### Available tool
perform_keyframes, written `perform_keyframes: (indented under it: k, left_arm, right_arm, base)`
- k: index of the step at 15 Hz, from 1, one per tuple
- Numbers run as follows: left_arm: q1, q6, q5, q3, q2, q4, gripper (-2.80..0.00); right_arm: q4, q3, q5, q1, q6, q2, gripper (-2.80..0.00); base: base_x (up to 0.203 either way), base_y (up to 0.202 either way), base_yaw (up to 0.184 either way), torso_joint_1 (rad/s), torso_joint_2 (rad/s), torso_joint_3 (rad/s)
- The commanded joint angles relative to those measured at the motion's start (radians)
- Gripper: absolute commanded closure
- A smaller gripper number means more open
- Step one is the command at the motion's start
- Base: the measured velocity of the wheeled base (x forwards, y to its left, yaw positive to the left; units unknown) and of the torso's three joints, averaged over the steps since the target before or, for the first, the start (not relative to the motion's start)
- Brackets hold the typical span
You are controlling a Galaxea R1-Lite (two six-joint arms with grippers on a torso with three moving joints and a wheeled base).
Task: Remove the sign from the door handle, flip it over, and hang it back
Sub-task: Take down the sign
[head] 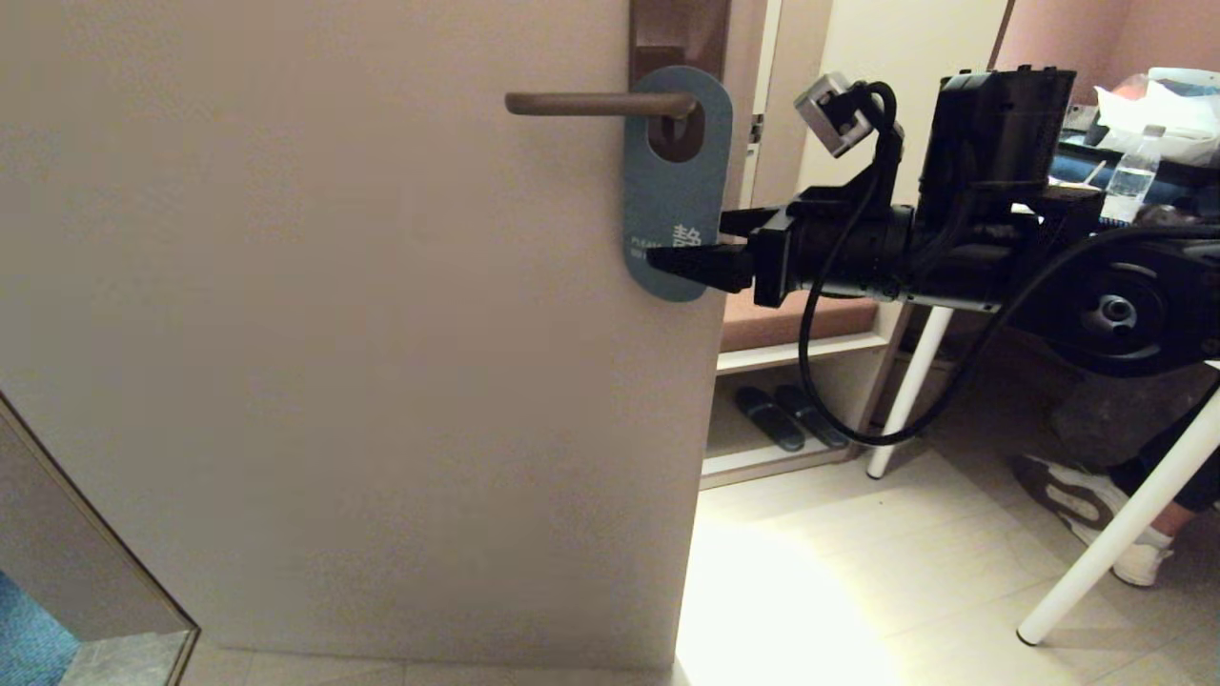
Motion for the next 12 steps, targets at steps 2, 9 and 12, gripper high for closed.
perform_keyframes:
  k: [2,9,12]
  left_arm:
    - [0.000,0.000,0.000,0.000,0.000,0.000,0.00]
    - [0.000,0.000,0.000,0.000,0.000,0.000,0.00]
    - [0.000,0.000,0.000,0.000,0.000,0.000,0.00]
  right_arm:
    - [-0.003,-0.041,-0.016,0.011,0.004,0.028,-2.80]
    - [-0.005,-0.074,-0.023,0.018,0.003,0.054,-2.80]
    - [-0.042,-0.082,-0.023,0.018,0.003,0.067,-2.80]
  base:
    - [0.000,0.000,0.000,0.000,0.00,0.000]
    - [0.000,0.000,0.000,0.000,0.00,0.000]
    - [0.000,0.000,0.000,0.000,0.00,0.000]
